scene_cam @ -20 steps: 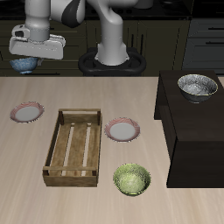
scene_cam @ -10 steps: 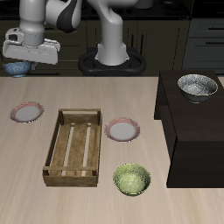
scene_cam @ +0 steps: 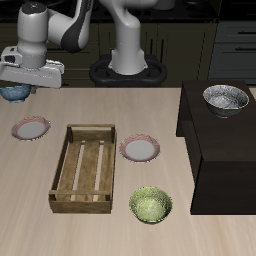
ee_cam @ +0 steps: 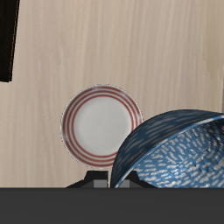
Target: Place the blue bowl onto the plate that is next to the blue bowl
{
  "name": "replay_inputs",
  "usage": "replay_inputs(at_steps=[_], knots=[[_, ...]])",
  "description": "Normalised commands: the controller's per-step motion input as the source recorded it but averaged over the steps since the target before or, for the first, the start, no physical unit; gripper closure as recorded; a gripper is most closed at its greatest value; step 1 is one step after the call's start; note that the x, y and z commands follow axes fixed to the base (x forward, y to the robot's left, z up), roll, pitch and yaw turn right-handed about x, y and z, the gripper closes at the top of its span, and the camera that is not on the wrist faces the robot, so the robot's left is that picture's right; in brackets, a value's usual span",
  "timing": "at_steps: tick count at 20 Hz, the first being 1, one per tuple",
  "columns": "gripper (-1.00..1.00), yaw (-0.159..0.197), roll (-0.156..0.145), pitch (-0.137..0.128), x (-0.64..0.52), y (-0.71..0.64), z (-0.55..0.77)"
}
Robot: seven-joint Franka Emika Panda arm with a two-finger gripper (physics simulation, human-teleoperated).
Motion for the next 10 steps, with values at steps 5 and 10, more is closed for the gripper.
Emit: replay_inputs(at_steps=[5,10], knots=[[1.00,0.001,-0.005,0.043,0.19,0.07,-0.28],[1.00,0.012,0.001,0.023,0.10,0.04,-0.18]])
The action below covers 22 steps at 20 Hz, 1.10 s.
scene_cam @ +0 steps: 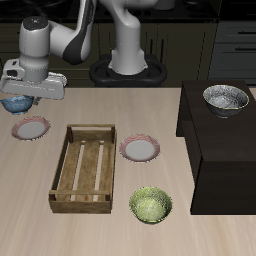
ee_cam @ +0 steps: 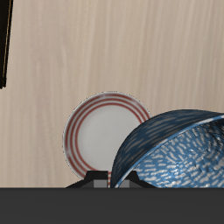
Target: Place the blue bowl onto the plate that is next to the blue bowl
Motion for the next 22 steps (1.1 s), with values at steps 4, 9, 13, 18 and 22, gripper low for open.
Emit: replay_inputs(at_steps=[4,9,13,18,22], knots=[[1.00,0.000,0.005,0.055,0.03,0.06,-0.32],[1.00,-0.001,-0.009,0.041,0.03,0.04,-0.32],[1.00,0.004,0.016,0.035,0.02,0.09,-0.27],[1.00,0.029,-0.063,0.037,0.02,0.05,-0.24],[-1.00,-0.016,-0.006,0.068,-0.12,0.09,-0.17]])
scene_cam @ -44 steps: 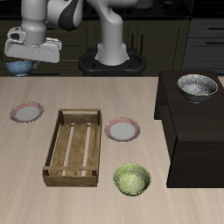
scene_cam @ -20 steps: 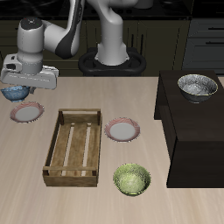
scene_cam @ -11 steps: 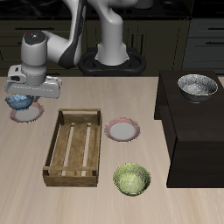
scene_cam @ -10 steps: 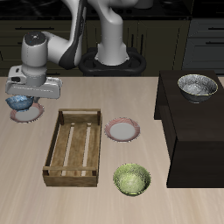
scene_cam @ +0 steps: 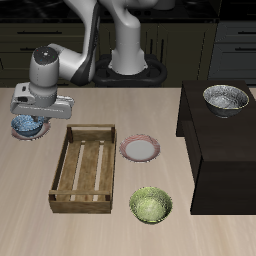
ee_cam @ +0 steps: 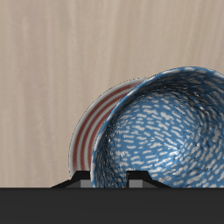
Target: Place the blue bowl onto the plate that is next to the blue bowl
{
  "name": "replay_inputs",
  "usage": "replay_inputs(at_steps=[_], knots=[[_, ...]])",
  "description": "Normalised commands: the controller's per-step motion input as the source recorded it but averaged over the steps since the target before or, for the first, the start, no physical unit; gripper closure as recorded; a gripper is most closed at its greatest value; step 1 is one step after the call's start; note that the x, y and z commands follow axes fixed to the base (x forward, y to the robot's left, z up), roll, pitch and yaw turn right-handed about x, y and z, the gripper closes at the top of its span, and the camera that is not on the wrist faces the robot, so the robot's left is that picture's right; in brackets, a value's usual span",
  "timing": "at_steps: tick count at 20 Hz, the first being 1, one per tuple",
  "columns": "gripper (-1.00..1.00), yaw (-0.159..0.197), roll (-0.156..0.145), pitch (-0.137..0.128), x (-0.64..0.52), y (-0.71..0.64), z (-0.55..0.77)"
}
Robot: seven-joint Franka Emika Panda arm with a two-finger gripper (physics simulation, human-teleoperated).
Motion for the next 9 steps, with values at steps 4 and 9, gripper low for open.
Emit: replay_inputs(at_steps=[4,9], knots=[[-1.00,0.013,0.023,0.003,-0.09,0.11,0.01],[-1.00,-0.002,0.030,-0.024,-0.10,0.20,0.21]])
